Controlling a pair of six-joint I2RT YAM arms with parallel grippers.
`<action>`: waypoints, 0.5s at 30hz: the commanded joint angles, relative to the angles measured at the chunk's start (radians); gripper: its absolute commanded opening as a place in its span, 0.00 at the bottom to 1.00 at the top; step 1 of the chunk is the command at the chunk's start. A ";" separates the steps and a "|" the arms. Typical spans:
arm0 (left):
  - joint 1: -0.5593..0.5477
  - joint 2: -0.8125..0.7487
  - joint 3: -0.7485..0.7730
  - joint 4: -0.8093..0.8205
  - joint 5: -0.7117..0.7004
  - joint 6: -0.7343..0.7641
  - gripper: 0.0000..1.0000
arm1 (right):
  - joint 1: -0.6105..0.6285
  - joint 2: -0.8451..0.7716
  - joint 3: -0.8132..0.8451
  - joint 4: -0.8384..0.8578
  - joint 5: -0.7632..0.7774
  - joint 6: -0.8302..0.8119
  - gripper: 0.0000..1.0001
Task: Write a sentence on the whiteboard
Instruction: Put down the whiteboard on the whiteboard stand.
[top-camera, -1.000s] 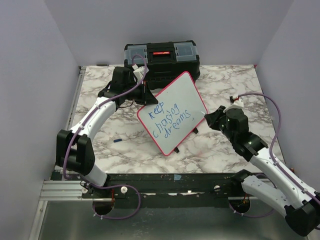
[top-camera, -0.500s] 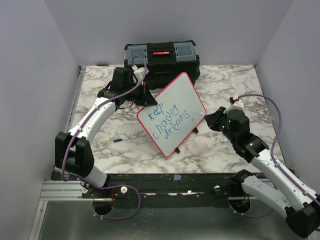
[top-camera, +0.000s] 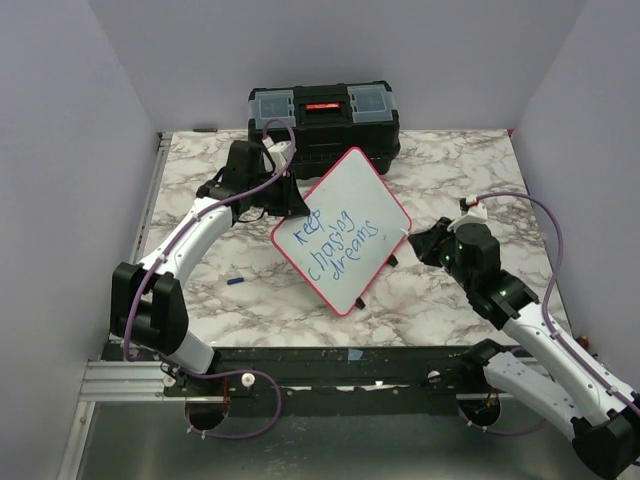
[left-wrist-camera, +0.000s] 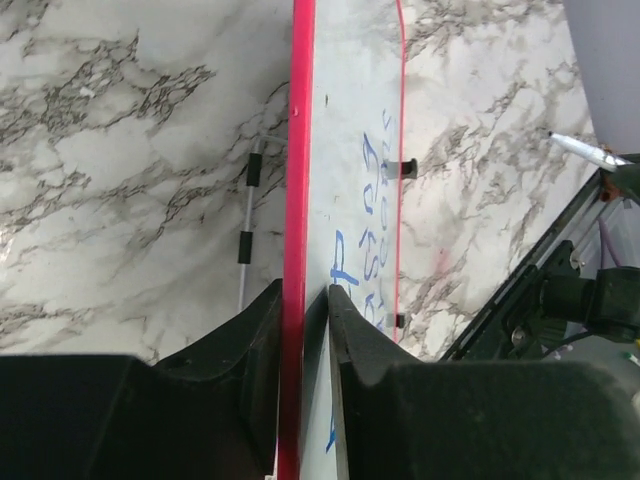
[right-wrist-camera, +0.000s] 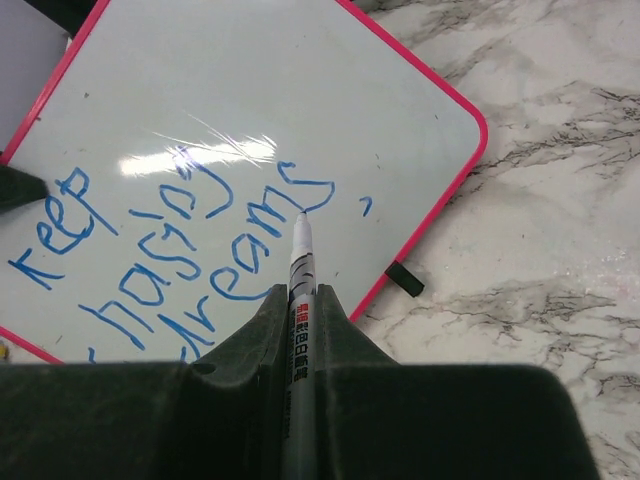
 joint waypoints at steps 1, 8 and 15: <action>-0.013 -0.005 -0.036 0.005 -0.046 0.010 0.26 | 0.001 -0.019 -0.022 0.010 -0.014 0.006 0.01; -0.014 -0.008 -0.043 0.009 -0.058 0.011 0.30 | 0.001 -0.009 -0.014 0.010 -0.016 0.002 0.01; -0.013 -0.034 -0.080 0.036 -0.060 0.006 0.40 | 0.001 -0.009 -0.015 0.004 -0.009 0.000 0.01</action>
